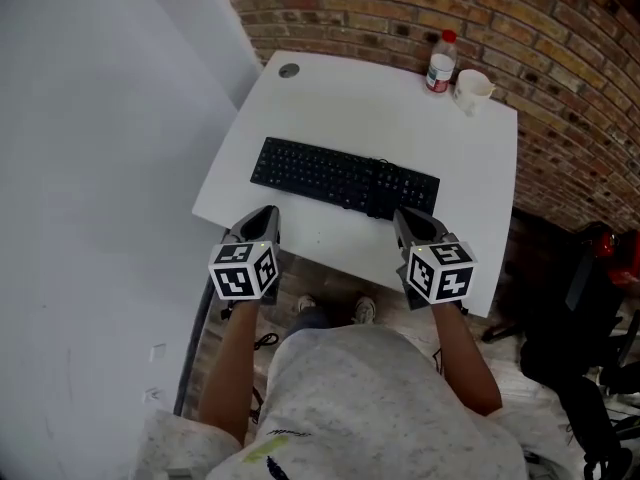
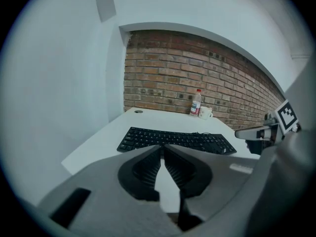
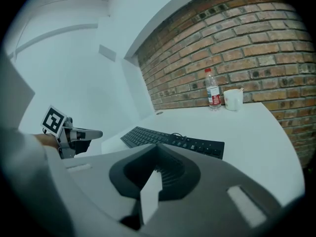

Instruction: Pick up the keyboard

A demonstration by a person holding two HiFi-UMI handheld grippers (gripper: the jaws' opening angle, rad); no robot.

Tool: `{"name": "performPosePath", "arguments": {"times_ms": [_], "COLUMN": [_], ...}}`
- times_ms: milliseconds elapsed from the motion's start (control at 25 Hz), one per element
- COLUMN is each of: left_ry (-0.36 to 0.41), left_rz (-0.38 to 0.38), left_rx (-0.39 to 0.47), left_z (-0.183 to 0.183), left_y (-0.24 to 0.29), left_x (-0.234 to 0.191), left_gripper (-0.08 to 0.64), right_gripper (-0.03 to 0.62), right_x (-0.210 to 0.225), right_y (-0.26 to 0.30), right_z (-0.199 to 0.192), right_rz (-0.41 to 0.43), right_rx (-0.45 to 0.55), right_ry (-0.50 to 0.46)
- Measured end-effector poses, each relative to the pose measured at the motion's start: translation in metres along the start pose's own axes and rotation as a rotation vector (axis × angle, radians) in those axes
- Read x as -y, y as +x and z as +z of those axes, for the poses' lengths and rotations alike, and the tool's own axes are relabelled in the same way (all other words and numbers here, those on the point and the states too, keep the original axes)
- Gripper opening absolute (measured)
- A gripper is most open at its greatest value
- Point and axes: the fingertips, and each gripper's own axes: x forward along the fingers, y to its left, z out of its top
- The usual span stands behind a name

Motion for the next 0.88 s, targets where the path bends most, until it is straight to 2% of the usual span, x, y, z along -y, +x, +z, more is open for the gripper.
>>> {"name": "performPosePath", "arguments": {"times_ms": [440,880], "left_ry": [0.032,0.098], "left_rz": [-0.039,-0.102], "left_rx": [-0.031,-0.156], "left_z": [0.026,0.021], "left_y": [0.069,0.138], "left_x": [-0.049,-0.094], "left_gripper": [0.112,0.280], "right_gripper": [0.048,0.201], "right_x": [0.044,0.077], "right_y": [0.030,0.040], "right_z": [-0.004,-0.002], "right_rz": [-0.178,-0.395], "right_rx": [-0.025,-0.034], "right_ry": [0.039,0.090]}}
